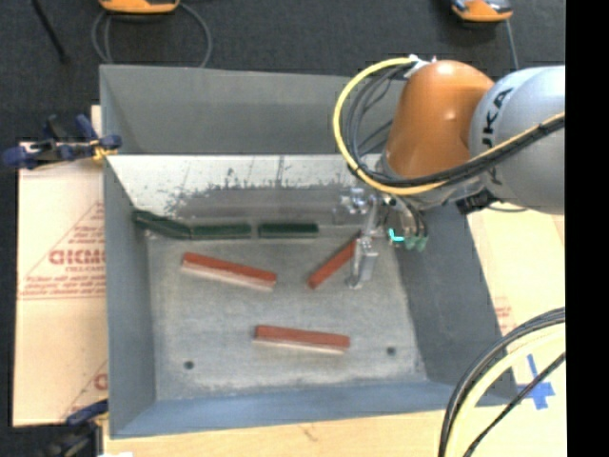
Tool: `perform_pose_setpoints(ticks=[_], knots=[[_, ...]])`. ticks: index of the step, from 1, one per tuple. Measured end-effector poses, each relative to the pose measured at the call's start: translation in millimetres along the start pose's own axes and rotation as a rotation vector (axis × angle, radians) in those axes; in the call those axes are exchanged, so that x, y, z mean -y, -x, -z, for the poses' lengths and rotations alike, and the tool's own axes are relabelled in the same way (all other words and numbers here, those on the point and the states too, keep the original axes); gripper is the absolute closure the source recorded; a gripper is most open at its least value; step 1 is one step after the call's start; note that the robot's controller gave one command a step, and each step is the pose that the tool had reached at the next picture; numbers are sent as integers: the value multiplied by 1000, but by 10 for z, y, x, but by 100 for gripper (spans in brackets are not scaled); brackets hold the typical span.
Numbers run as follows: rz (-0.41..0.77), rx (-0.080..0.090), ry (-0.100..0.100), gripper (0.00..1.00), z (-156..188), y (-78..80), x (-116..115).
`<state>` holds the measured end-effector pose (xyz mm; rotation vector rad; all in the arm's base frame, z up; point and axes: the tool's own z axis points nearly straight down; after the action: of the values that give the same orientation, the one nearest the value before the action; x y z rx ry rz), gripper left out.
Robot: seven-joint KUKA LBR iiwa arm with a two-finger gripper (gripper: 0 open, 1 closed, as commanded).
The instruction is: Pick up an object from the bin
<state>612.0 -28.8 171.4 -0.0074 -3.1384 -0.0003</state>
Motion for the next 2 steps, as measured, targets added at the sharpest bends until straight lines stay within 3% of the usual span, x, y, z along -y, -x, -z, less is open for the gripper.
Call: perform_pose_setpoints(ticks=[1,2], knots=[[611,2,-1,0,-1029,192,239],[606,5,0,0,-1017,202,243]])
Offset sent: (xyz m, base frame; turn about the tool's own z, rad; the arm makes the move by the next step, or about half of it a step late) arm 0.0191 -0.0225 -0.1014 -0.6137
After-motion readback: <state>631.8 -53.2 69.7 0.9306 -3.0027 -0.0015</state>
